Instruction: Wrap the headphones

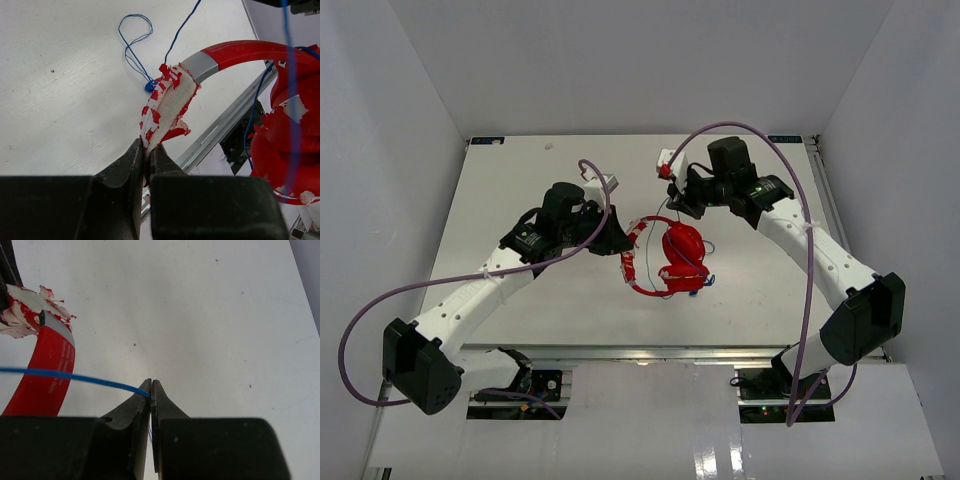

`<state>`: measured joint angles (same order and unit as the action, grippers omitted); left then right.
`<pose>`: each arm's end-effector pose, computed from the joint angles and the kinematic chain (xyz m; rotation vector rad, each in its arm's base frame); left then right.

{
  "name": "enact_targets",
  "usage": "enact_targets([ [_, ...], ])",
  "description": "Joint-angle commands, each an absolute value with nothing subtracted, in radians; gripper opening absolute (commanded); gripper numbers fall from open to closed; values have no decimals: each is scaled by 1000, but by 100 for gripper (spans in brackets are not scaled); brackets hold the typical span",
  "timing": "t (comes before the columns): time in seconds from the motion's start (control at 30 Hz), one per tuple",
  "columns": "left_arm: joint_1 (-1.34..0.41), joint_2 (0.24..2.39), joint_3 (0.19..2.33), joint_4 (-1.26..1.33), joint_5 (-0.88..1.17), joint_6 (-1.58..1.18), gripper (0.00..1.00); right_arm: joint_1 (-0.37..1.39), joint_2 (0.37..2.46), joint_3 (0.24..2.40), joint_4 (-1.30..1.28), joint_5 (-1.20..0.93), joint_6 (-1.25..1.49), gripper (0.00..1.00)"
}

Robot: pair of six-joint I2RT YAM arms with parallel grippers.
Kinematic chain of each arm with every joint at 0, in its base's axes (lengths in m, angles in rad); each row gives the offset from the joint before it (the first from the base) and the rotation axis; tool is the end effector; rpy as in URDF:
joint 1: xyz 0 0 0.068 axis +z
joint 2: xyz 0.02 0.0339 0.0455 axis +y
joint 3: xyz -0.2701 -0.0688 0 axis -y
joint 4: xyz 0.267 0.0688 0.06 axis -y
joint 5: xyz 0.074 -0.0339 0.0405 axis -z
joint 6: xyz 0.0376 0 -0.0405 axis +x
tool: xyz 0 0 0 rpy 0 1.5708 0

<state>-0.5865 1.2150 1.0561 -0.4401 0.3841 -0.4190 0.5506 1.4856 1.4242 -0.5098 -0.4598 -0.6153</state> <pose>0.2329 -0.1717 0.3223 0.4242 2.2534 -0.9691 0.2962 0.2014 0.3679 -1.3745 1.5990 0.4523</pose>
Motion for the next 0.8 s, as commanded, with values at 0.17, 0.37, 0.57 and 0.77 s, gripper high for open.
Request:
enact_targets([
  [0.17,-592,1205,1107,-390,425,-430,0,529,1510,1464,-453,-431,-558,8],
  [0.37,-592,1207,1089,-416,400,-411,0,488,1506,1516,-457,-500,-537,8],
  [0.57,-592,1214,1066,-427,373,-411,0,471,1480,1566,-459,-577,-529,8],
  [0.77,-592,1214,1084,-436,354,-412,0,465,1442,1499,-453,-583,-550,8],
])
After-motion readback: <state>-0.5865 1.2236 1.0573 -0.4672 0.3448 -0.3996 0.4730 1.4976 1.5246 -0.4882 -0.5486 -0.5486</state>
